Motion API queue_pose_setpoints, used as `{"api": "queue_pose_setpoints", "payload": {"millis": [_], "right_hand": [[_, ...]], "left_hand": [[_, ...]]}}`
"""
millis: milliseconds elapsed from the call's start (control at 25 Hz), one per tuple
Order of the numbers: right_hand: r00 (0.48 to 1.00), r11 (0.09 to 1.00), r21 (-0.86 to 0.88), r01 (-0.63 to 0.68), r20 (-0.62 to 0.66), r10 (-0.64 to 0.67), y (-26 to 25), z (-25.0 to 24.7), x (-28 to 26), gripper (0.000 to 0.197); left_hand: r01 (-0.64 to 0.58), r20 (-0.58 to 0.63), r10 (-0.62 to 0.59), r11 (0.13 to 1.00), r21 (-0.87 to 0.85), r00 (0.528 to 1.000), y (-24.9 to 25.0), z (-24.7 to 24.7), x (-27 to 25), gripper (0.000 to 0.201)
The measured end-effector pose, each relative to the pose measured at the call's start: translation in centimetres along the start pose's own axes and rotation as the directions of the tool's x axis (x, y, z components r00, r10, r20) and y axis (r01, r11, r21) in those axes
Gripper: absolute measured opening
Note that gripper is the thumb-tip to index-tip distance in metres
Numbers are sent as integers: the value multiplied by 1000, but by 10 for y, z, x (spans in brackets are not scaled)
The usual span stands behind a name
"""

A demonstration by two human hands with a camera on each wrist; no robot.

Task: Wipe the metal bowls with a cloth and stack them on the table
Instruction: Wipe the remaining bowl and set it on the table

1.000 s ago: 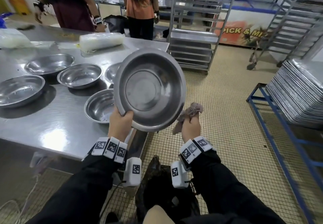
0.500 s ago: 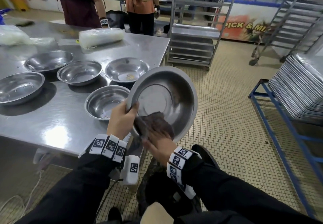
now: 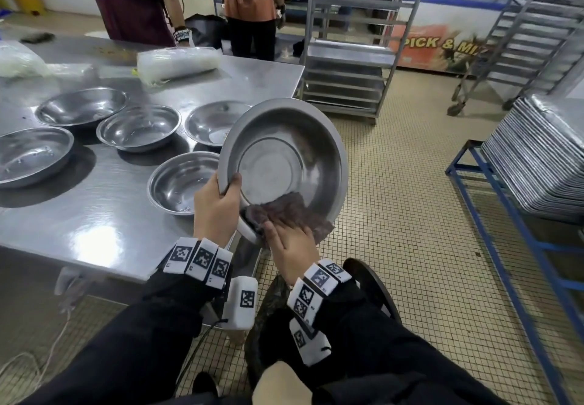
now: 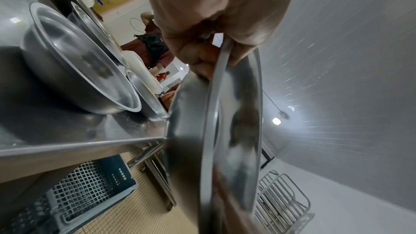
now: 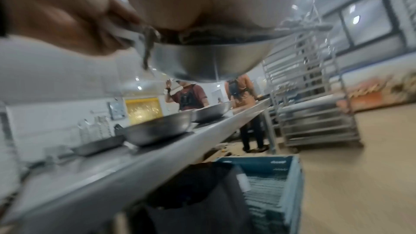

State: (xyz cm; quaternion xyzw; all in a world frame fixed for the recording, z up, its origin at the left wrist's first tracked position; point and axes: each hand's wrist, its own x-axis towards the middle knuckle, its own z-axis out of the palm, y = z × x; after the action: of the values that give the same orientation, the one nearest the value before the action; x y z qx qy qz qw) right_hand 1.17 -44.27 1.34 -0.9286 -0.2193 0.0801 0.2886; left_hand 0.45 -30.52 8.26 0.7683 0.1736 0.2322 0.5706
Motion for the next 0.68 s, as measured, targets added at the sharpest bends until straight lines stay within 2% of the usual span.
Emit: {"api": "queue_pose_setpoints", "payload": {"millis": [120,200,240,320,400,440,560,680], "right_hand": [[992,957,-263,-120,-73,105,26,-17,6,54],[975,930,-310,-197,-157,155,58,-34,11,53],[965,948,-259,-186,-231,127,71,-41,13,55],[931,992,34,-118,-343,123,83,-56,14,54],[915,924,362,-127,-317,250,83,-68,15,53],[900,872,459,-170,-287,327,81,-75,14,52],[865,796,548,-256,-238,442,83,-84,15,39],[849,752,605,-262,-226,477,81,-75,14,22]], "left_hand": [[5,35,-5,1000,10,999,3,2,-1,27],[28,68,-28,1000,-2,997,1,0,-2,25],[57,80,-56,998,-18,995,-1,-1,-2,22],[138,84,-133,989,-55,988,-8,-2,0,17],[198,93,-191,978,-68,977,-14,-3,0,15],[215,110,-207,974,-70,972,-16,-4,0,13],[255,155,-239,963,-91,959,-17,-7,3,13],[201,92,-195,978,-60,977,-14,-10,6,18]]}}
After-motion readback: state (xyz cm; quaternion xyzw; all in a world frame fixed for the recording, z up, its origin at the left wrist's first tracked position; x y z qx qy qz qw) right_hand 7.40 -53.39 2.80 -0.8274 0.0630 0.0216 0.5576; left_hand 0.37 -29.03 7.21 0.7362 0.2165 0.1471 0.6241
